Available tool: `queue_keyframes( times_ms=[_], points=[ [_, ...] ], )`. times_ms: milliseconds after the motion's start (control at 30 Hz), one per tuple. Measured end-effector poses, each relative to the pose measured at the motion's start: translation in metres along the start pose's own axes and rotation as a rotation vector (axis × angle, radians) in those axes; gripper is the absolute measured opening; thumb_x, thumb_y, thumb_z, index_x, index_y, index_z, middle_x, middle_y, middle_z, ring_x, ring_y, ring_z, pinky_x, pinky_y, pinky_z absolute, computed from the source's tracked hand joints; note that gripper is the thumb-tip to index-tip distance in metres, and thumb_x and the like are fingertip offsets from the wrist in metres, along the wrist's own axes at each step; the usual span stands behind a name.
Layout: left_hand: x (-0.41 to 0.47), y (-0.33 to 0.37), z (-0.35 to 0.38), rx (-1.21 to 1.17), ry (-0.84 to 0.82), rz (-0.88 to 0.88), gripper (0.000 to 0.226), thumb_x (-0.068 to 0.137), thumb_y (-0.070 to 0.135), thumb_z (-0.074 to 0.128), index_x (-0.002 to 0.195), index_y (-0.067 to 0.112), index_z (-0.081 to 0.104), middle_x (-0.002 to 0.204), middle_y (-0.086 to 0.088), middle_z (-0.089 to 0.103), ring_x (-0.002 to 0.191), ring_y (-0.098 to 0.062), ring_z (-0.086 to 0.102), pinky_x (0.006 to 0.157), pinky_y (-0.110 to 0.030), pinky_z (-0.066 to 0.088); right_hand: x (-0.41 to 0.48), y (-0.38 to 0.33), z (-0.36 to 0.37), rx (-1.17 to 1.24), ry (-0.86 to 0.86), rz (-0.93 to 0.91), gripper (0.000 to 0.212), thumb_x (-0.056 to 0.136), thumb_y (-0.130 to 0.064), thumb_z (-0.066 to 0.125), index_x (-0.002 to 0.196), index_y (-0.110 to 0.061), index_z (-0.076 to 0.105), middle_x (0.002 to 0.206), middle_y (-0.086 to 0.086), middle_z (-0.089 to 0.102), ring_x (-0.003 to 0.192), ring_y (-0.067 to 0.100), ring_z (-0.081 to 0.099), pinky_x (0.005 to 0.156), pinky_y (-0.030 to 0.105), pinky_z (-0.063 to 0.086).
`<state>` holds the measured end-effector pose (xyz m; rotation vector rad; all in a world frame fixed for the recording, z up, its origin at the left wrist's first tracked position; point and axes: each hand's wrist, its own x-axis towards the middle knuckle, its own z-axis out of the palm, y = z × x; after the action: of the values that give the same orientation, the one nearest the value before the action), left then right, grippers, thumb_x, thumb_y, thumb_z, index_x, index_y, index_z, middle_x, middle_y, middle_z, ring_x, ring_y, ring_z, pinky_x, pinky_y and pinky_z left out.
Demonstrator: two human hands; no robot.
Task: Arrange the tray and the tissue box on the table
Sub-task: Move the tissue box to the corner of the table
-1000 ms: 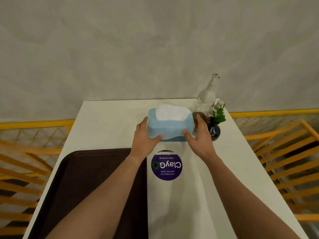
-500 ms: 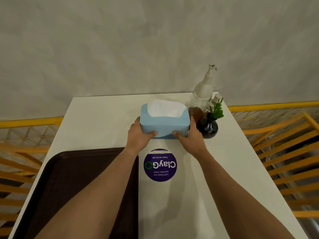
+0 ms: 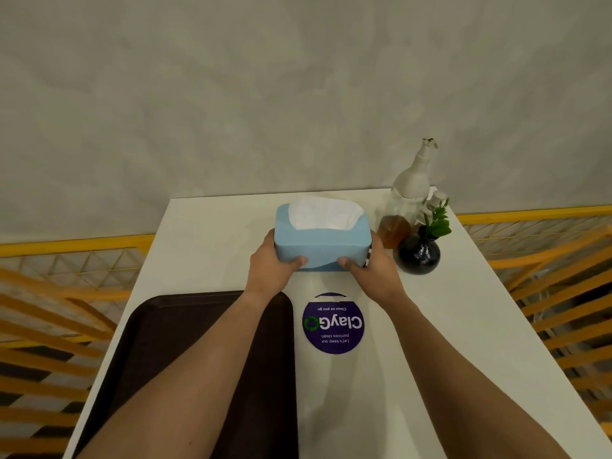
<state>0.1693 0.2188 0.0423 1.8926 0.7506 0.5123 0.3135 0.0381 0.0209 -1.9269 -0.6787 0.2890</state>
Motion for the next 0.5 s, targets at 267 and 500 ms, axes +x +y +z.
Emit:
queue_keyframes(
  times_ms=[267,500],
  points=[
    [0.004,-0.008,-0.069,-0.004,0.041,0.048,0.074,0.077,0.035,0.084,0.141,0.029,0.047,0.118,0.015,0.058,0.106,-0.013,0.059,0.07,-0.006,0.042,0.002,-0.045,0.042,-0.03,-0.018,-0.06,0.077,0.087,-0.05,0.072,0.149,-0.035,0.028,0.126,-0.021,0.048,0.107,0.004,0.051,0.072,0.006,0.042],
    [0.022,-0.035,-0.153,0.01,0.1,0.07,0.075,0.077,0.038,0.083,0.142,0.031,0.046,0.12,0.016,0.058,0.104,-0.009,0.057,0.068,-0.004,0.042,0.016,-0.094,0.118,0.011,-0.041,-0.111,0.079,0.085,-0.054,0.072,0.149,-0.037,0.028,0.124,-0.023,0.048,0.103,0.002,0.052,0.065,-0.002,0.042]
  ],
)
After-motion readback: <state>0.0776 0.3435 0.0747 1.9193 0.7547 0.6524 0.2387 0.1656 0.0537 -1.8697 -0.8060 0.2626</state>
